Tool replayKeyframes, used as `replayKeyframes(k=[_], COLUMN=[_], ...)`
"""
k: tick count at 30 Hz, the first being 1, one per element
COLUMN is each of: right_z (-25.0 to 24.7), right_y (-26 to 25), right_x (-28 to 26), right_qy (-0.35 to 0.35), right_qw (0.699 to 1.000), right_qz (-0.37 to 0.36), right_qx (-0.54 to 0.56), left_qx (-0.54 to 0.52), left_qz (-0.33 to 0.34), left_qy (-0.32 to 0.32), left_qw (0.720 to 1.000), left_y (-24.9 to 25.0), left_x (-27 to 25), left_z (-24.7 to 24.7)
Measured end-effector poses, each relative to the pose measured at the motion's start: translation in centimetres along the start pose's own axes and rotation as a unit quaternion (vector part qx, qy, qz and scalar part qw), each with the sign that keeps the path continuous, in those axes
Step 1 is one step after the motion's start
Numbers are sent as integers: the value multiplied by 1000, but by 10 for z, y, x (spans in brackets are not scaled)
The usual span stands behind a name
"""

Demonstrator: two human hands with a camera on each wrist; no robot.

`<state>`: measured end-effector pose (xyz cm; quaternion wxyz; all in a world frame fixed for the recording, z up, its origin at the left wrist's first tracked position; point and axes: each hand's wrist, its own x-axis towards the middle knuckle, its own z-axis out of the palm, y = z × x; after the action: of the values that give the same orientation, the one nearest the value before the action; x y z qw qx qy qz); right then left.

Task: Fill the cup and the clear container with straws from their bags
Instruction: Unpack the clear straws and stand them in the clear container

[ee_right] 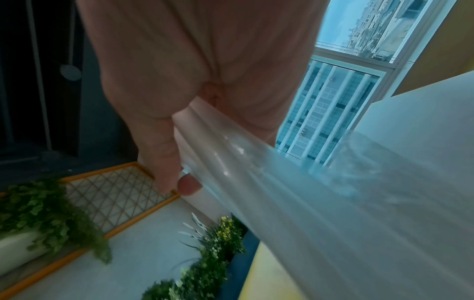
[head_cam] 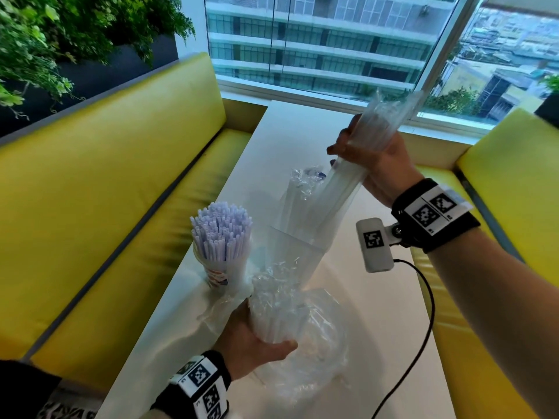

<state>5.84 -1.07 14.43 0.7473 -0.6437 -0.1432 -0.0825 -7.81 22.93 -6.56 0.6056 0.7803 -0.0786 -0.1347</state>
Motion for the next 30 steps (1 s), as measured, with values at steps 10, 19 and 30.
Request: replayKeyframes(k=[10,19,30], right_z=[5,4,0], right_y=[60,17,78], right_x=[-32,-27,-53], right_qy=[-2,45,-144], right_qw=[891,896,774], right_qz=[55,-142,-129], right_qx=[-450,-418,-602], left_qx=[2,-4,-12], left_qz=[-13,-7,-14], left_qy=[3,-1,2], left_qw=[1000,1000,1000], left_y=[-5,-1,0], left_x=[1,1,0], left_z=[0,1,1])
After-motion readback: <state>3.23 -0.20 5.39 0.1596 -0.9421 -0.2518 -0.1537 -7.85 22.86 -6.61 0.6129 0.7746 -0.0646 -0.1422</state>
